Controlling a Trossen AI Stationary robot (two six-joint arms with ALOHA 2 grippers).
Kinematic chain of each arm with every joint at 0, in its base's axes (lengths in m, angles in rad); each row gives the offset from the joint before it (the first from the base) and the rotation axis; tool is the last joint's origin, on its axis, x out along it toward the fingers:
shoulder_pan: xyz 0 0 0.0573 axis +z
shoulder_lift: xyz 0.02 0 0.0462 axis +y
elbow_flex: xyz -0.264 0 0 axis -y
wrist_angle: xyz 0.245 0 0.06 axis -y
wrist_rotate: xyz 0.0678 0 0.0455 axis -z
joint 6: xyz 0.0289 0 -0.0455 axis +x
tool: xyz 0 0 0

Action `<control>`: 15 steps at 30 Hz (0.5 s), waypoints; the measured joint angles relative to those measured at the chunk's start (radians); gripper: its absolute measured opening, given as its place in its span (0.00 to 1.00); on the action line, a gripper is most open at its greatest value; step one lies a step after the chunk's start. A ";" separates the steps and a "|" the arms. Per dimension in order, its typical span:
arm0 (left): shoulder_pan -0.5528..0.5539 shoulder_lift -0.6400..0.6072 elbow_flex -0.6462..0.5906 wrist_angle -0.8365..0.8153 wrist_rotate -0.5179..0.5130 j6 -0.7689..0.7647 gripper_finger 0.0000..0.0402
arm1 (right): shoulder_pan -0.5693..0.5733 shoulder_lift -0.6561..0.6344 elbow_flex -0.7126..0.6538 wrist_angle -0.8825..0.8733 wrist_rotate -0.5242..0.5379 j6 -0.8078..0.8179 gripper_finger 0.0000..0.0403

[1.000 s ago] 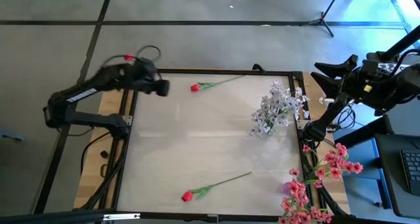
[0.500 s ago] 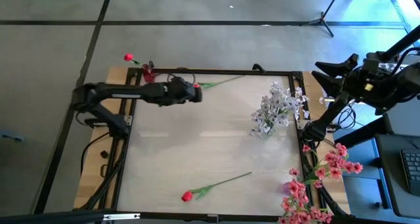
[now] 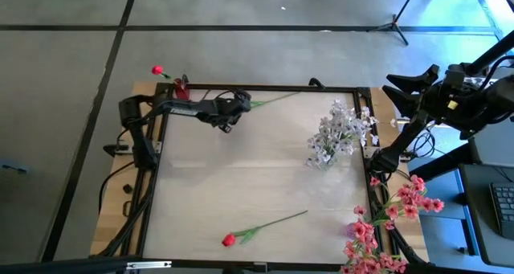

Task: Sort flowers into vase by color
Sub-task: Put the top red tulip into the red vase

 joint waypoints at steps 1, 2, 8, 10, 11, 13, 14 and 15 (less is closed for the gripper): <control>0.012 0.017 0.000 0.031 0.017 -0.019 0.37 | 0.000 -0.003 0.000 0.000 0.000 0.000 0.43; 0.021 0.033 0.000 0.065 0.028 -0.039 0.37 | 0.000 -0.004 0.000 0.000 0.000 0.000 0.43; 0.076 0.113 0.001 0.166 0.044 -0.218 0.37 | 0.000 -0.006 0.000 0.000 0.001 0.005 0.43; 0.091 0.133 0.001 0.167 0.051 -0.272 0.37 | 0.000 -0.007 0.000 0.000 0.006 0.005 0.43; 0.096 0.142 0.002 0.167 0.055 -0.297 0.37 | 0.000 -0.007 0.000 0.001 0.008 0.005 0.43; 0.106 0.158 0.002 0.182 0.065 -0.342 0.37 | 0.000 -0.007 0.000 0.001 0.008 0.006 0.43; 0.112 0.163 0.002 0.189 0.070 -0.365 0.37 | 0.000 -0.007 0.000 0.001 0.008 0.006 0.43; 0.118 0.166 0.003 0.197 0.075 -0.387 0.37 | 0.000 -0.007 0.000 0.001 0.008 0.006 0.43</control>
